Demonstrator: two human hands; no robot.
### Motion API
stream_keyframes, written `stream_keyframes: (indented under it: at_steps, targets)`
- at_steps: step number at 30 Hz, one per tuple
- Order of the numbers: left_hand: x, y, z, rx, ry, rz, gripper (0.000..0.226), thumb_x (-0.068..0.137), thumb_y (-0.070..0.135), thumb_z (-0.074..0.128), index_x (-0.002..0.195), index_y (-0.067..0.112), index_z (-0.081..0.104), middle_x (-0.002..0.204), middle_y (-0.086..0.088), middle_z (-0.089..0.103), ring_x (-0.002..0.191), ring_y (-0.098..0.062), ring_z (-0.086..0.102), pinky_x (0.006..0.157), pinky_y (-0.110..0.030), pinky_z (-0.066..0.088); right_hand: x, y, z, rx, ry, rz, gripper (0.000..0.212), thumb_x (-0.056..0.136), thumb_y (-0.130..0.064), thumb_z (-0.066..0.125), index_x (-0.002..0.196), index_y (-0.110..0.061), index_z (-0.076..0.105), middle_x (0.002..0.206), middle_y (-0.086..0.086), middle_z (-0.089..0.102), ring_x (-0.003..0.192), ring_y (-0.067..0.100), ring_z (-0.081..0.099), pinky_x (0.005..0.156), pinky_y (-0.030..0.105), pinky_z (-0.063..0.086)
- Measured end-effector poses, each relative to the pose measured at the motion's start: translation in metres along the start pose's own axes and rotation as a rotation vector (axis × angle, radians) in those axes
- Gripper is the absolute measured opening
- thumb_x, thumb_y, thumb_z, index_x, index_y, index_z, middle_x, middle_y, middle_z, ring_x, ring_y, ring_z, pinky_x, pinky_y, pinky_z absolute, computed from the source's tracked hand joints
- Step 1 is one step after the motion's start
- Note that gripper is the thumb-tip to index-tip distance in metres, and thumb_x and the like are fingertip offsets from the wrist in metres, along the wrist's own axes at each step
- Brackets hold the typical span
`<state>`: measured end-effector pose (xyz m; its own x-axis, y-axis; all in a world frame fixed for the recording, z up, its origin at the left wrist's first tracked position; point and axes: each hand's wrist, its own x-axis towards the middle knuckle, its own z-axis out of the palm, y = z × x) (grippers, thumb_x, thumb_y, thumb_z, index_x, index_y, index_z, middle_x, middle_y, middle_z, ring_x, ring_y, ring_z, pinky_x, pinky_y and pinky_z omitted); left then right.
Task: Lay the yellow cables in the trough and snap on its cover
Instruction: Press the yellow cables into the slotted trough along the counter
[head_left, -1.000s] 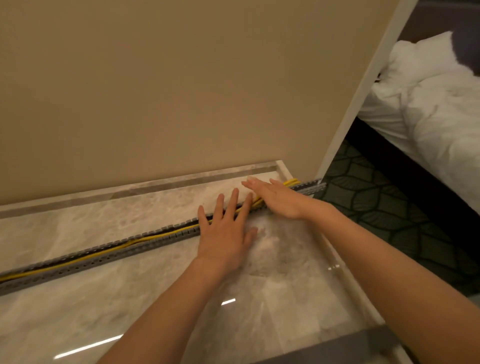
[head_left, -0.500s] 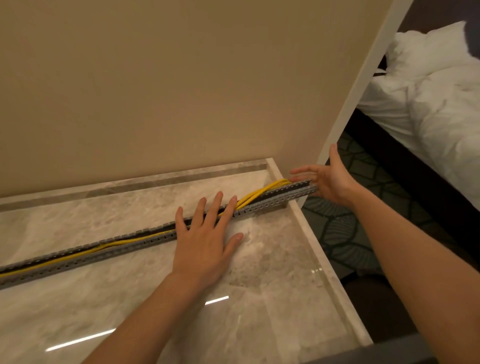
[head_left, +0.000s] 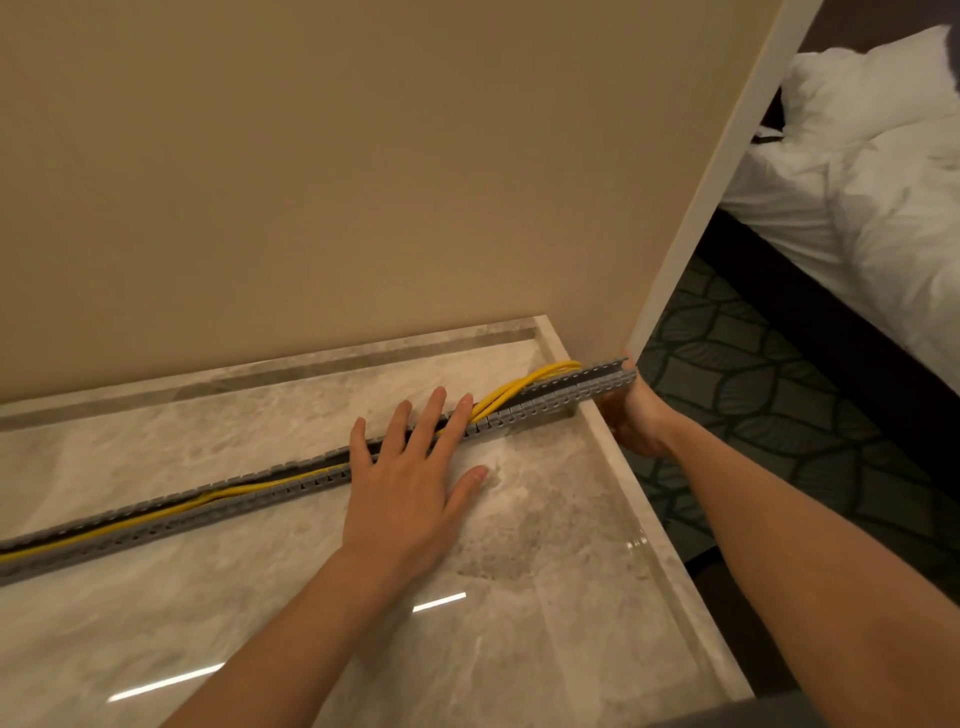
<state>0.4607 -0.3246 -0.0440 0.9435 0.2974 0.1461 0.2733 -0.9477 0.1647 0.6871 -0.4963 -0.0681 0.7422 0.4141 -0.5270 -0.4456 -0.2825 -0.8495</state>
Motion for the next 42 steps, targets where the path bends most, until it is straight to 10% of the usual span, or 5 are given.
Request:
stream_keyframes:
  at_steps: [8,17,27,34,42]
  targets:
    - [0.001,-0.001,0.000,0.016,-0.012,0.024,0.062,0.089,0.060,0.010,0.138,0.042,-0.024,0.157,0.009,0.004,0.144,-0.022,0.009,0.112,-0.055,0.001,-0.007,-0.015,-0.003,0.079,0.099,-0.125,0.086,0.084,-0.073,0.005,0.116,-0.014,0.058,0.107,0.009,0.063,0.097,0.021,0.050,0.093,0.035,0.035]
    - [0.002,-0.001,-0.003,0.004,-0.026,0.025,0.064,0.089,0.062,0.013,0.135,0.043,-0.026,0.158,0.007,0.003,0.144,-0.022,0.008,0.111,-0.057,-0.001,-0.021,-0.038,0.006,0.022,0.249,-0.380,0.055,0.095,-0.058,0.016,0.056,-0.021,0.033,0.061,-0.001,0.032,0.057,0.011,0.031,0.064,0.029,0.030]
    - [0.004,0.000,-0.009,-0.011,-0.058,0.020,0.064,0.089,0.062,0.012,0.138,0.043,-0.024,0.158,0.008,-0.004,0.145,-0.022,0.000,0.112,-0.056,-0.004,-0.026,-0.016,-0.004,-0.264,0.333,-0.400,0.025,0.098,-0.050,0.014,0.083,-0.041,0.033,0.110,-0.003,0.034,0.111,0.018,0.034,0.113,0.045,0.018]
    - [0.009,0.016,-0.021,-0.013,-0.089,0.039,0.068,0.094,0.053,0.027,0.148,0.024,-0.002,0.157,0.005,-0.011,0.144,-0.023,-0.012,0.114,-0.052,-0.005,-0.037,-0.005,-0.003,-0.362,0.422,-0.420,0.036,0.097,-0.051,0.021,0.087,-0.023,0.042,0.091,0.002,0.047,0.107,0.027,0.042,0.088,0.042,0.032]
    - [0.014,0.058,-0.031,-0.073,0.049,0.165,0.054,0.092,0.040,0.043,0.136,0.012,0.031,0.133,-0.004,0.039,0.120,-0.022,0.034,0.108,-0.035,0.028,-0.040,-0.011,-0.007,-0.316,0.375,-0.405,0.033,0.099,-0.042,0.030,0.071,-0.026,0.039,0.072,-0.005,0.038,0.074,0.014,0.038,0.067,0.031,0.031]
